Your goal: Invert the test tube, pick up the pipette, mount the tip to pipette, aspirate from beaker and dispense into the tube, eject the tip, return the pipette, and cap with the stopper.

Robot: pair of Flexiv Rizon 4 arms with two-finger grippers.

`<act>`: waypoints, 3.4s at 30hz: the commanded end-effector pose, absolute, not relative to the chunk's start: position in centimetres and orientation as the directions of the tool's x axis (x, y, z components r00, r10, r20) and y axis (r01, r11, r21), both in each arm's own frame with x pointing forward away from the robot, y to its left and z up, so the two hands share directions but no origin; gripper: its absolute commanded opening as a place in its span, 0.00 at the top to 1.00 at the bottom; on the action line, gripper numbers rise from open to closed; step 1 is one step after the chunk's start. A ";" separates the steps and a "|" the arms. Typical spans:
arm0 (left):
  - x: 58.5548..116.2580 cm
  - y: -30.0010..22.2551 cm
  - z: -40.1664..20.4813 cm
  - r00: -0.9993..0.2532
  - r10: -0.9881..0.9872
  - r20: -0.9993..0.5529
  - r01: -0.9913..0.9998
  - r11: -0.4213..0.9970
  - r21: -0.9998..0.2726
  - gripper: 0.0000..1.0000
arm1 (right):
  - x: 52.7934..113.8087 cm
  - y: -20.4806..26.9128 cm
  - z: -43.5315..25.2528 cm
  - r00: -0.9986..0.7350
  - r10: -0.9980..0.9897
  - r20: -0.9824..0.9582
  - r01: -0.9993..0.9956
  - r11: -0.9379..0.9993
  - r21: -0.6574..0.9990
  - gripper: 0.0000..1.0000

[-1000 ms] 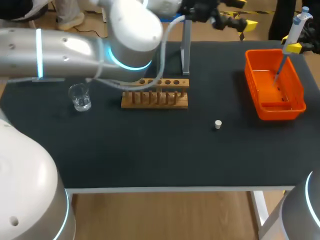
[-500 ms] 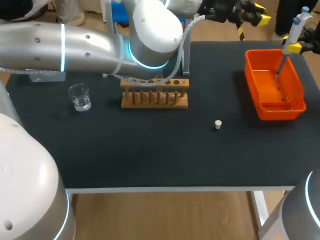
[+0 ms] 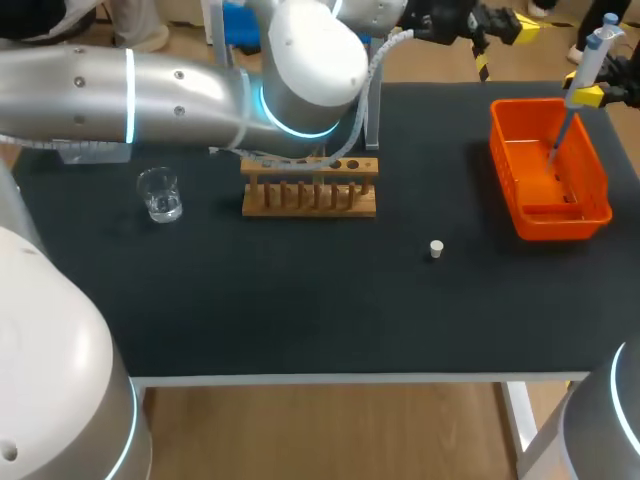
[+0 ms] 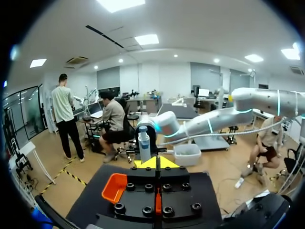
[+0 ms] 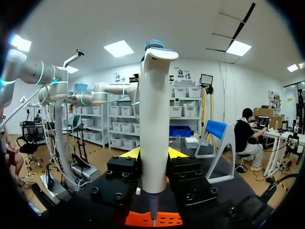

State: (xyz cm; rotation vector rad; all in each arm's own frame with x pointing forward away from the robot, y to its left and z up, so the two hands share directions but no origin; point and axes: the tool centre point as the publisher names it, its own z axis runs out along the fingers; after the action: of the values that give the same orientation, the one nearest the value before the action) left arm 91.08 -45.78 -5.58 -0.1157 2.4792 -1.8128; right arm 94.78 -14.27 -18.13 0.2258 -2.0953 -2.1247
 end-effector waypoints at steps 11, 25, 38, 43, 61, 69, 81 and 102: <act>92.8 -52.4 -6.6 -0.999 -0.041 0.001 -0.007 0.152 -0.988 1.00 | 95.0 -14.4 -18.2 -0.976 -0.216 -0.003 -0.001 -0.013 1.000 1.00; 93.4 -54.2 -7.1 -0.998 -0.064 -0.002 -0.007 0.140 -0.990 1.00 | 95.0 -14.4 -18.2 -0.976 -0.216 -0.003 -0.001 -0.013 1.000 1.00; 94.4 -54.5 -7.3 -0.998 -0.044 -0.051 0.044 0.159 -0.986 1.00 | 95.0 -14.4 -18.2 -0.976 -0.216 -0.003 -0.001 -0.013 1.000 1.00; 94.8 -54.8 -7.2 -0.998 -0.032 -0.051 0.045 0.161 -0.986 1.00 | 95.0 -14.4 -18.2 -0.976 -0.216 -0.003 -0.001 -0.013 1.000 1.00; 95.2 -55.5 -8.0 -1.000 -0.001 0.001 -0.001 0.194 -0.981 1.00 | 95.0 -14.4 -18.2 -0.976 -0.216 -0.003 -0.001 -0.013 1.000 1.00; 95.2 -55.4 -8.5 -1.000 0.000 0.018 -0.017 0.199 -0.980 1.00 | 95.0 -14.4 -18.2 -0.976 -0.216 -0.003 -0.001 -0.013 1.000 1.00; 95.2 -55.5 -9.1 -0.999 0.004 0.043 -0.041 0.214 -0.976 1.00 | 95.0 -14.4 -18.2 -0.976 -0.216 -0.003 -0.001 -0.013 1.000 1.00; 95.1 -55.4 -10.5 -0.995 0.002 0.096 -0.093 0.246 -0.965 1.00 | 95.0 -14.4 -18.2 -0.976 -0.216 -0.003 -0.001 -0.013 1.000 1.00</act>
State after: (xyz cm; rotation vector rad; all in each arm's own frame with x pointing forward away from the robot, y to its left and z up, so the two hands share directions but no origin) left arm 94.80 -55.14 -9.66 -0.1008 2.5113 -1.9922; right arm 94.64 -14.40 -19.08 0.2230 -2.0981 -2.1252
